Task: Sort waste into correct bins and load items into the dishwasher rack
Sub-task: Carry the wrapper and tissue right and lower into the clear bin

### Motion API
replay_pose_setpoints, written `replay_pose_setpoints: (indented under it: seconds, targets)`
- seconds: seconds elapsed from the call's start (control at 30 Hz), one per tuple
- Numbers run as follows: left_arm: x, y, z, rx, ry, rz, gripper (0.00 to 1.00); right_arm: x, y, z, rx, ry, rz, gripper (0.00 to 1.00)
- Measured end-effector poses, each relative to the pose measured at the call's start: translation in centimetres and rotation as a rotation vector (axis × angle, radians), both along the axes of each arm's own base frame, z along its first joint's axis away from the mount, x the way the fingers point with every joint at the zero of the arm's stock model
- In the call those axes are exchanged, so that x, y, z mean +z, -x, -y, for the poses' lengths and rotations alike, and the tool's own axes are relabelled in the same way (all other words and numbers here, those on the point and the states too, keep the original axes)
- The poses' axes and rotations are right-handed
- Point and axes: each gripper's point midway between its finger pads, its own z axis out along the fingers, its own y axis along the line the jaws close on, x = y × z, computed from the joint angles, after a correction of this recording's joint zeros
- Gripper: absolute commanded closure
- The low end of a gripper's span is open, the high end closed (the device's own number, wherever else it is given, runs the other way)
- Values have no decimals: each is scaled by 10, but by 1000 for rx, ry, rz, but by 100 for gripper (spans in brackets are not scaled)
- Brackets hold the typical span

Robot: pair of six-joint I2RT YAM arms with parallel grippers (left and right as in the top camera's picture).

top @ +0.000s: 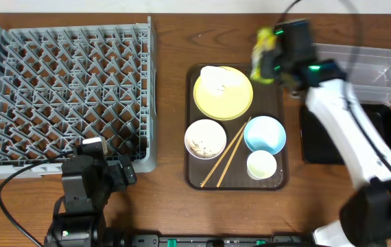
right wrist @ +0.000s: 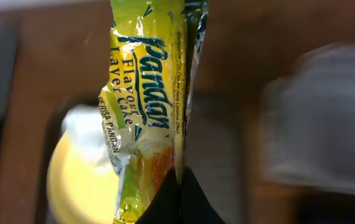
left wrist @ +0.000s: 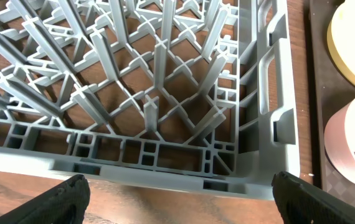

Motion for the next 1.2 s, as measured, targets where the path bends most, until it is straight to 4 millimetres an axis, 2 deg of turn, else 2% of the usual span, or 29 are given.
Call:
replay_pose_setpoints:
  seconds: [0.07, 0.13, 0.3, 0.5, 0.67, 0.7, 0.77, 0.87, 1.1, 1.2]
  targets:
    - [0, 0, 0, 0, 0, 0, 4, 12, -3, 25, -63, 30, 34, 99]
    - [0, 0, 0, 0, 0, 1, 4, 15, -6, 54, -139, 69, 44, 99]
    - [0, 0, 0, 0, 0, 1, 4, 5, -9, 117, -291, 133, 22, 99]
    - [0, 0, 1, -2, 2, 1, 4, -11, -7, 168, -402, 162, -22, 99]
    - [0, 0, 1, -2, 2, 1, 4, -42, -9, 182, -429, 178, -91, 97]
    - [0, 0, 1, -2, 2, 1, 4, -49, -10, 183, -429, 180, -106, 92]
    - [0, 0, 1, -2, 2, 1, 4, -60, -13, 184, -430, 181, -126, 75]
    - [0, 0, 1, -2, 2, 1, 4, -68, -13, 183, -422, 183, -143, 55]
    - [0, 0, 1, -2, 2, 1, 4, -66, -20, 174, -385, 138, -122, 52]
    - [0, 0, 1, -2, 2, 1, 4, -61, -29, 158, -327, 63, -85, 52]
